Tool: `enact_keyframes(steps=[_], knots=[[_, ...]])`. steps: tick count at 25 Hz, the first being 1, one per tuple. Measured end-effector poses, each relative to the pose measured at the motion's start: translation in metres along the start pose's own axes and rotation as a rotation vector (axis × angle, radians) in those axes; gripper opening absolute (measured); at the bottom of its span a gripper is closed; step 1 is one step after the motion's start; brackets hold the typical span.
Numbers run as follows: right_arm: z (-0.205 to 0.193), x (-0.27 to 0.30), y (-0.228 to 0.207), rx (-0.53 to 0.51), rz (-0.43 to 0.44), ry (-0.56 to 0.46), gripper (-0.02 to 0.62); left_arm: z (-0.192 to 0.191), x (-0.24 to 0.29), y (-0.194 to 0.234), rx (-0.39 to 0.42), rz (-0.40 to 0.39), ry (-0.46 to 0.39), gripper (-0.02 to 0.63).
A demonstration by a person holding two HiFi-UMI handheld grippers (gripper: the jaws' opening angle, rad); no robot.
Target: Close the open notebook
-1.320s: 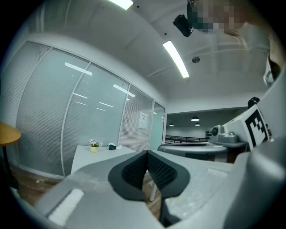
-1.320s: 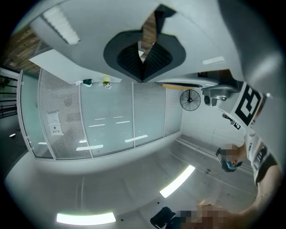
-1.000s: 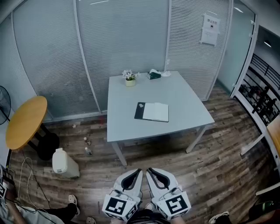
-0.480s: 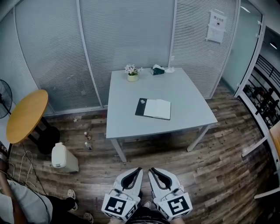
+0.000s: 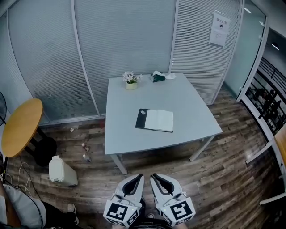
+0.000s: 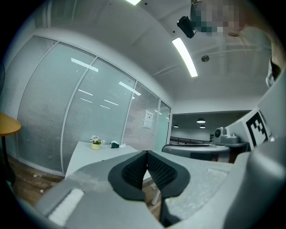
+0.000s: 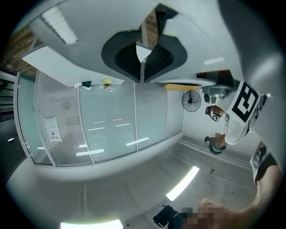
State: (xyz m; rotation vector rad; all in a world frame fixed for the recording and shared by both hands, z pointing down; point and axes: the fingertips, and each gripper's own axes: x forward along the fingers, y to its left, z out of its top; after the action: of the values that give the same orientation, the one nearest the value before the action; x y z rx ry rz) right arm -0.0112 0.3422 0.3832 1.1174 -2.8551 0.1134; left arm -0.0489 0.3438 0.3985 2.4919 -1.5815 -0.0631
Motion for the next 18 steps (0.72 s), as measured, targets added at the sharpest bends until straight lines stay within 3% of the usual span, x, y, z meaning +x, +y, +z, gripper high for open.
enact_keyframes(steps=[10, 18], knots=[[0.012, 0.080, -0.044, -0.004, -0.055, -0.007, 0.037, 0.013, 0.066, 0.063, -0.008, -0.070, 0.011, 0.011], [0.008, 0.117, -0.058, 0.007, -0.089, 0.013, 0.055, 0.010, 0.094, 0.087, -0.019, -0.144, 0.045, 0.029]])
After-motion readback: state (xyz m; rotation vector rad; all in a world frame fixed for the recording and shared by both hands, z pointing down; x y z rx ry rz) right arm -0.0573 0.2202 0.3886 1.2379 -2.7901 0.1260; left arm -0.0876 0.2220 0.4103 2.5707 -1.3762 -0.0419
